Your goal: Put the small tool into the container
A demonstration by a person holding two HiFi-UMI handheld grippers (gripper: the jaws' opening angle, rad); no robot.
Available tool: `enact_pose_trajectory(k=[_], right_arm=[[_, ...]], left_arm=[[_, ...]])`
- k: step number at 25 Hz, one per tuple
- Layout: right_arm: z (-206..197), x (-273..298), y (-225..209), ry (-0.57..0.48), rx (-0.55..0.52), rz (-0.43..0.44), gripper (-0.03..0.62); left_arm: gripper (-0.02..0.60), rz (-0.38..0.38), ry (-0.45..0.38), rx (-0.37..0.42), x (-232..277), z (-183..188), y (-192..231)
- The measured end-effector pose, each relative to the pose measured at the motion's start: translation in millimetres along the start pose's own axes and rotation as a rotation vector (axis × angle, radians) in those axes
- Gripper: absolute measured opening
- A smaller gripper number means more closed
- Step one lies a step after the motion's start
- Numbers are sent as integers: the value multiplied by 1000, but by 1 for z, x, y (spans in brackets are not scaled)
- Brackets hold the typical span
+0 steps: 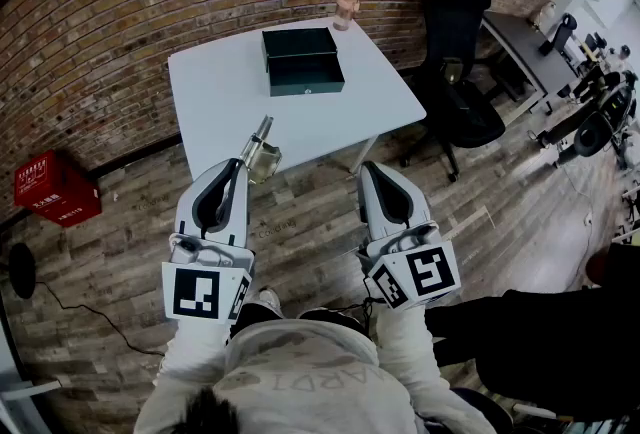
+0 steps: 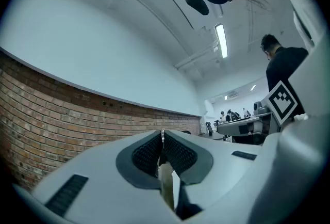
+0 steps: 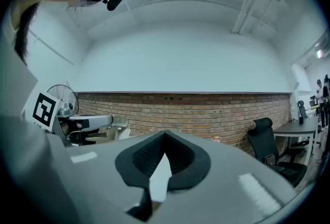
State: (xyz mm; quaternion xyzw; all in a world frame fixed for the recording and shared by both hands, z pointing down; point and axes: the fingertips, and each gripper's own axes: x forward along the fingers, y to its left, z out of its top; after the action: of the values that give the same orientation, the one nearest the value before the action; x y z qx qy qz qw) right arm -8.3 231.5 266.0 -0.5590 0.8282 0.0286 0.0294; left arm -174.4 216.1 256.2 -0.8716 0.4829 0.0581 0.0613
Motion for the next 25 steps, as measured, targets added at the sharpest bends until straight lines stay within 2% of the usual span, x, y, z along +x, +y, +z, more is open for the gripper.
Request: enact_pose_trajectory(k=[14, 25], right_arm=[[-4, -19, -11, -1, 40, 7, 10], [-8, 8, -8, -11, 46, -32, 10]], left_arm=[[23, -1, -2, 10, -5, 3, -25], [23, -42, -14, 11, 13, -1, 3]])
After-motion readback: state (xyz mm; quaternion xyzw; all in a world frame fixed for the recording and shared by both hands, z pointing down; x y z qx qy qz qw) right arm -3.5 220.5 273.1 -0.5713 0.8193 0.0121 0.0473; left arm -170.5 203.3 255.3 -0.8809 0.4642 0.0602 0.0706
